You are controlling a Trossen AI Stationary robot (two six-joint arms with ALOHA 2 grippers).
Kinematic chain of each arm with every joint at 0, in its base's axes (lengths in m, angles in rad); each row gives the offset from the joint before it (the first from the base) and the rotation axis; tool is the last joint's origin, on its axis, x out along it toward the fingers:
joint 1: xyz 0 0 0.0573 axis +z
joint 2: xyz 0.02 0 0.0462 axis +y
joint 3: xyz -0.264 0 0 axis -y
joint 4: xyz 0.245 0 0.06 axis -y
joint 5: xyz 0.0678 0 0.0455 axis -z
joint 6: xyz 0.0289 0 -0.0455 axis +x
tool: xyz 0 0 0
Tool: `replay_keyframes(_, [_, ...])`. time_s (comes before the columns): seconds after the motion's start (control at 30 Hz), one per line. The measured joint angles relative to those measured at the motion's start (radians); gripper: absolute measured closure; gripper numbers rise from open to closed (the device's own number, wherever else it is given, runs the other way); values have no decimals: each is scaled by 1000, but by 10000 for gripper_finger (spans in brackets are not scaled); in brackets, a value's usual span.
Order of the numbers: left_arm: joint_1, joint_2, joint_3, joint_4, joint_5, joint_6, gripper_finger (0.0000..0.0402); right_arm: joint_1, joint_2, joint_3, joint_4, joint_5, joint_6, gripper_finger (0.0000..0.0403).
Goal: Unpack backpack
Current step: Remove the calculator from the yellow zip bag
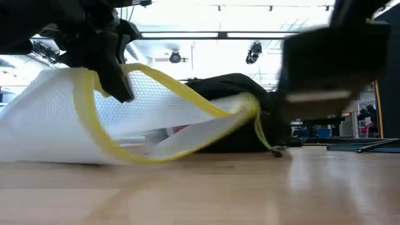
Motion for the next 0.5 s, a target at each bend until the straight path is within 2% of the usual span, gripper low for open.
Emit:
replay_keyframes(0.23, [0,0,0,-2,-7,8,402,-37,80,-1,-29,-148,73,403])
replay_keyframes(0.37, [-1,0,0,1,-8,4,402,-66,159,-1,5,-141,48,397])
replay_keyframes(0.5, [-2,0,0,2,-8,0,402,-83,208,-1,-21,-145,24,359])
